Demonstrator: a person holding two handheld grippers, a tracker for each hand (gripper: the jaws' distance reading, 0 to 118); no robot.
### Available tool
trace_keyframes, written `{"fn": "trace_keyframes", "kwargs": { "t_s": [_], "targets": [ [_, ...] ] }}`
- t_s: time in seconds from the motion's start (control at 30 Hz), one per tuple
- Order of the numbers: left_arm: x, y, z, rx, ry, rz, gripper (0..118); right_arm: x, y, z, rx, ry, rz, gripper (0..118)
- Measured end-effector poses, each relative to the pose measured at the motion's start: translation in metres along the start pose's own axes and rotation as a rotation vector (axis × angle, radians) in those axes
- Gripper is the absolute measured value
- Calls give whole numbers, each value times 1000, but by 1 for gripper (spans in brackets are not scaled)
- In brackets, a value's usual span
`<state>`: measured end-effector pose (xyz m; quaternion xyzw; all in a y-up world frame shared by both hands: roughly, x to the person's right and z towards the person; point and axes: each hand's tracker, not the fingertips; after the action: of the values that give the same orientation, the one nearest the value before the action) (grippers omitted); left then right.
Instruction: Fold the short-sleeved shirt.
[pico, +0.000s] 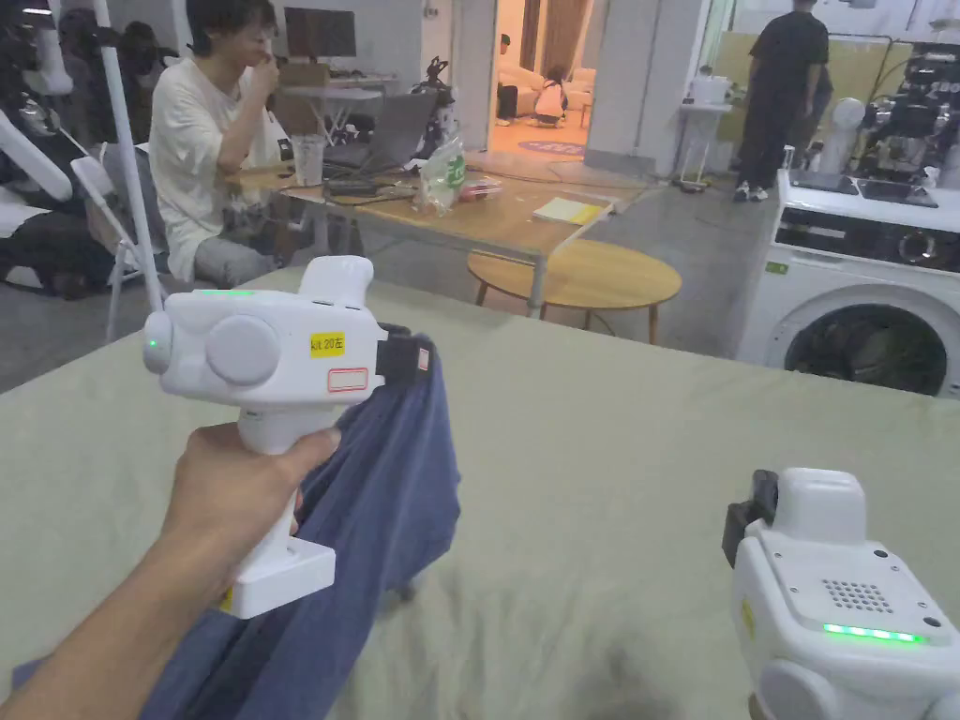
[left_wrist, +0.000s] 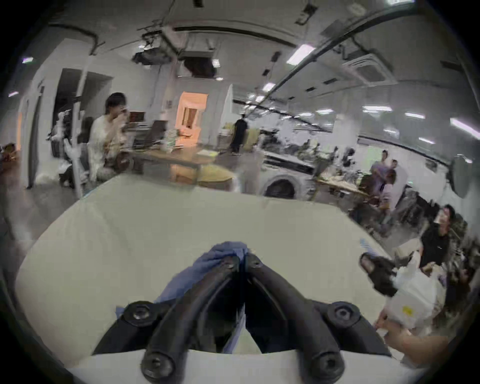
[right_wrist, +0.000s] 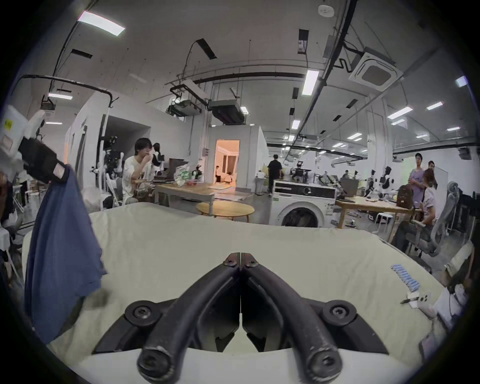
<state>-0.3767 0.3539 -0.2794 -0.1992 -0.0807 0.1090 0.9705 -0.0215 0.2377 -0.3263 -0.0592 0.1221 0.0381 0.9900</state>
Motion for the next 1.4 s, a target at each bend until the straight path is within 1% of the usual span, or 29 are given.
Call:
{"fn": "trace_keyframes", "kwargs": {
  "t_s": [0.1, 0.23, 0.33, 0.43, 0.53, 0.6, 0.73, 0.77, 0.83, 0.87, 0.9, 0.93, 0.97, 1.13, 1.17, 1.2, 1.27, 1.3, 1.33, 1.37, 1.4],
  "targets": [
    [57, 9, -36, -6, -107, -53, 0, 33, 6, 12, 17, -63, -4, 0],
    [141, 6, -86, -33, -281, -84, 0, 82, 10, 33, 39, -174, 2, 0],
    [200, -8, -123, -78, -393, -132, 0, 122, 9, 49, 41, -263, -3, 0],
    [250, -41, -153, -170, -483, -163, 0, 157, 3, 65, 30, -346, -11, 0],
    [281, -89, -173, -277, -523, -203, 0, 186, -6, 76, -2, -398, -6, 0],
    [291, -121, -180, -337, -545, -211, 0, 199, -14, 83, -16, -420, 0, 0],
    [299, -166, -184, -409, -546, -216, 0, 213, -26, 88, -57, -437, -17, 0],
    [300, -172, -185, -418, -536, -219, 4, 214, -29, 88, -65, -436, -19, 0],
    [296, -180, -188, -467, -543, -194, 35, 211, -33, 87, -80, -433, -19, 0],
    [293, -182, -188, -482, -549, -179, 42, 210, -34, 87, -83, -428, -20, 0],
    [289, -183, -185, -480, -552, -171, 45, 208, -35, 87, -85, -420, -22, 0],
    [285, -182, -181, -472, -541, -164, 53, 204, -35, 87, -85, -411, -24, 0],
    [280, -178, -178, -456, -521, -158, 57, 201, -35, 87, -83, -402, -26, 0],
    [240, -154, -140, -244, -412, -106, 56, 179, -28, 82, -62, -335, -34, 0],
    [231, -150, -131, -202, -389, -90, 43, 174, -26, 80, -60, -322, -35, 0],
    [221, -147, -123, -149, -356, -74, 21, 169, -25, 78, -57, -310, -34, 0],
    [204, -139, -113, -108, -281, -95, 3, 158, -22, 73, -46, -289, -35, 0],
    [196, -138, -108, -98, -233, -104, 0, 153, -21, 71, -44, -280, -35, 0],
    [185, -136, -103, -56, -189, -115, 0, 148, -20, 68, -45, -266, -37, 0],
    [175, -135, -100, -110, -174, -105, 0, 143, -19, 64, -47, -256, -39, 0],
    [165, -133, -96, -98, -164, -90, 0, 139, -18, 61, -50, -245, -43, 0]
  ]
}}
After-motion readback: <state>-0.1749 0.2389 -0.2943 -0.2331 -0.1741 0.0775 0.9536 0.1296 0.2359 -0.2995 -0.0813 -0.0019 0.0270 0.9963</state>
